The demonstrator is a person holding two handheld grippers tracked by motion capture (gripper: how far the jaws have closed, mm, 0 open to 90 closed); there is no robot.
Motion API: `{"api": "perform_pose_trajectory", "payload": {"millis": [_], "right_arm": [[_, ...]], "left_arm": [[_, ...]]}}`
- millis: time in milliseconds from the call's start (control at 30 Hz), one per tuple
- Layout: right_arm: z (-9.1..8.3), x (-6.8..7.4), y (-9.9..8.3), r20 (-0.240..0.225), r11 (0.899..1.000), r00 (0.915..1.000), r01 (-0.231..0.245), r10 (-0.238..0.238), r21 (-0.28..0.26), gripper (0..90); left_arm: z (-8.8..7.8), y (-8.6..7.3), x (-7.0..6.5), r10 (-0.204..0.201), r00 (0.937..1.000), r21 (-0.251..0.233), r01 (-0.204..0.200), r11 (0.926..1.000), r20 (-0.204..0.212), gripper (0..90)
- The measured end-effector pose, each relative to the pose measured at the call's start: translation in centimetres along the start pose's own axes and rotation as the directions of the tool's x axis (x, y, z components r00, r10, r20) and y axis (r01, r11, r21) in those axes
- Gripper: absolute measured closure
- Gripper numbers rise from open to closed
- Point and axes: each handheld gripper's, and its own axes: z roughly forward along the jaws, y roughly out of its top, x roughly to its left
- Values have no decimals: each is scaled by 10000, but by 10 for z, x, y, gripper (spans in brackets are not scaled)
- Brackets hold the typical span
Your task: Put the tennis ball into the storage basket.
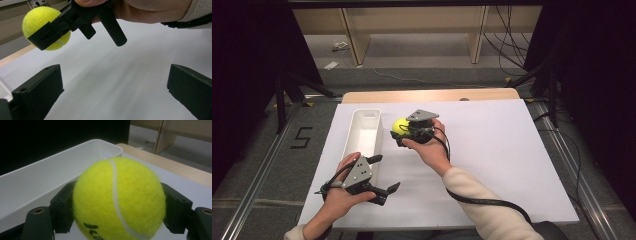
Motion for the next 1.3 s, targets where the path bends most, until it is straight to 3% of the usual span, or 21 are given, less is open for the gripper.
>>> {"api": "perform_pose_trajectory", "payload": {"millis": [1300], "right_arm": [[-1, 8, 10, -304, 9999, 9995, 128, -130, -79, 261]], "left_arm": [[0, 0, 0, -4, 10000, 2, 4, 10000, -13, 0]]}}
